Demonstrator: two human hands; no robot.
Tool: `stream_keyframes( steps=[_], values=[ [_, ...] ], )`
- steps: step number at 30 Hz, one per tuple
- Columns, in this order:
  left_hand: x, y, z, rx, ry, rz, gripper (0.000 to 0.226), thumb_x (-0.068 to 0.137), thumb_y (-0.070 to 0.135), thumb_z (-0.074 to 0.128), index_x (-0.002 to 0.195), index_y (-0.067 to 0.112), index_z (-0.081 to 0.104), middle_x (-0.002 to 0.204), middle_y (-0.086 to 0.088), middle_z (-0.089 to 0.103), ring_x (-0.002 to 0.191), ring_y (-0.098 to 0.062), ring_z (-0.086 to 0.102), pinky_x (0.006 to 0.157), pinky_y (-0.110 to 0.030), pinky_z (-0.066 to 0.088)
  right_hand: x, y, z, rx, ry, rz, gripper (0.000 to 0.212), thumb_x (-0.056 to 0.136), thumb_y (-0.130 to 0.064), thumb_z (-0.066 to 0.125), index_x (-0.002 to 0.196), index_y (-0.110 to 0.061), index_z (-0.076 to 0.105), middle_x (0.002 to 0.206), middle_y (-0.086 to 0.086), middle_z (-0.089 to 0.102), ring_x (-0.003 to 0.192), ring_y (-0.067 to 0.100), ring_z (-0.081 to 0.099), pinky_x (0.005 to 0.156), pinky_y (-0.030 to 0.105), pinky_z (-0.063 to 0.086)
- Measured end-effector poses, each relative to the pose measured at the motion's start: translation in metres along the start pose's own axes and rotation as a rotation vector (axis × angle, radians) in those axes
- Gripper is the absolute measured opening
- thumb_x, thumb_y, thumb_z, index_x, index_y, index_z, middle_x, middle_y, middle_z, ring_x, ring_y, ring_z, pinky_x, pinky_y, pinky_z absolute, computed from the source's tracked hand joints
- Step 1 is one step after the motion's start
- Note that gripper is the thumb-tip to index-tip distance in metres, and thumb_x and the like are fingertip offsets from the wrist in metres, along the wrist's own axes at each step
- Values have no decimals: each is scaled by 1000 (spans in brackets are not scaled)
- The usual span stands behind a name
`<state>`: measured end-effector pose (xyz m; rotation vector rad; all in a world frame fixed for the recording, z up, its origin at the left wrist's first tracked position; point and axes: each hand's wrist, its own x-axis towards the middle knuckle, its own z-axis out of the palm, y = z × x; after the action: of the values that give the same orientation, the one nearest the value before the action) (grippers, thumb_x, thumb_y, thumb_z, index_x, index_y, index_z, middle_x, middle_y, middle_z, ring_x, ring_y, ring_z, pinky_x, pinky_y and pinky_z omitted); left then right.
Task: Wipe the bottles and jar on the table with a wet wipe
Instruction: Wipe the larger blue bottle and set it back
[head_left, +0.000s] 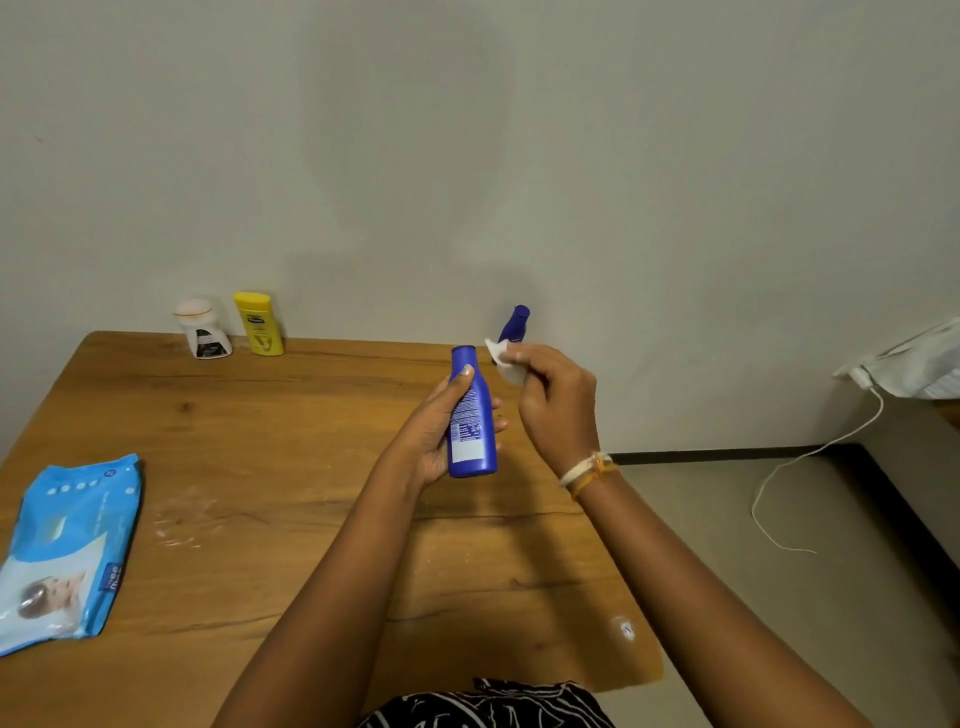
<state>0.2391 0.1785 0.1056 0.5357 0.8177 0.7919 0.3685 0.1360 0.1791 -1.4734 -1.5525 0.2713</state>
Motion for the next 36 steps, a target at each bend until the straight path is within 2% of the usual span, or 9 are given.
stream_keyframes(
  steps=[3, 6, 10, 16, 19, 22, 29, 32, 36],
  values=[
    [-3, 2, 8, -95, -20, -54, 47, 97, 52, 40, 108, 11, 60, 83, -12, 72, 74, -32, 71, 77, -48, 54, 21, -1, 13, -89, -160, 25, 27, 90, 3, 54, 110, -5, 69, 118, 9, 67, 109, 19, 63, 95, 20, 46],
    [-3, 3, 7, -175, 13, -37, 46, 101, 43, 33, 114, 9, 60, 84, -12, 73, 74, -26, 71, 70, -39, 58, 10, 6, 24, -195, -361, -32, 34, 93, -5, 55, 126, -9, 60, 134, 8, 57, 124, 22, 53, 108, 29, 39],
    [-6, 8, 1, -249, 37, -54, 49, 101, 39, 37, 131, 4, 53, 105, -18, 68, 85, -28, 67, 77, -39, 56, -33, 17, 28, -285, -522, -233, 58, 82, 14, 54, 136, -8, 50, 146, 10, 44, 138, 25, 37, 113, 40, 34],
    [-1, 9, -2, -268, 48, 0, 36, 102, 34, 38, 133, 18, 47, 97, -22, 71, 76, -36, 70, 71, -45, 58, -89, 40, -2, -274, -514, -511, 41, 77, 6, 61, 116, -5, 67, 128, 10, 61, 127, 21, 52, 99, 33, 50],
    [1, 6, -1, -264, 38, 4, 34, 101, 30, 41, 132, 18, 47, 98, -22, 71, 81, -33, 71, 80, -49, 55, -72, 46, -9, -161, -258, -378, 36, 80, 7, 51, 111, 0, 68, 119, 12, 66, 114, 21, 61, 89, 38, 55],
    [-1, 4, 4, -236, 11, 23, 33, 101, 27, 44, 131, 16, 50, 95, -16, 73, 86, -29, 70, 79, -46, 57, -29, 38, 0, -73, -41, -189, 43, 79, 17, 56, 117, 0, 64, 123, 12, 64, 116, 20, 60, 97, 32, 51],
    [-5, 9, 13, -303, 40, 2, 34, 100, 24, 44, 130, 11, 55, 96, -15, 73, 81, -24, 72, 73, -40, 57, -28, 30, 34, -114, -283, -110, 48, 90, 3, 58, 136, -7, 50, 145, 10, 44, 138, 19, 37, 112, 35, 36],
    [-5, 13, 9, -341, 57, -7, 40, 100, 29, 46, 135, 11, 48, 104, -21, 66, 88, -29, 67, 81, -45, 55, -69, 39, 29, -247, -301, -241, 60, 80, 8, 65, 136, -9, 50, 144, 10, 46, 137, 19, 38, 107, 33, 42],
    [-1, 13, 10, -304, 87, -1, 48, 94, 35, 55, 133, 6, 49, 102, -19, 64, 89, -32, 63, 89, -46, 49, -102, 47, 18, -246, -269, -297, 50, 77, 9, 66, 124, -5, 61, 132, 11, 58, 129, 20, 49, 97, 33, 50]
  ],
)
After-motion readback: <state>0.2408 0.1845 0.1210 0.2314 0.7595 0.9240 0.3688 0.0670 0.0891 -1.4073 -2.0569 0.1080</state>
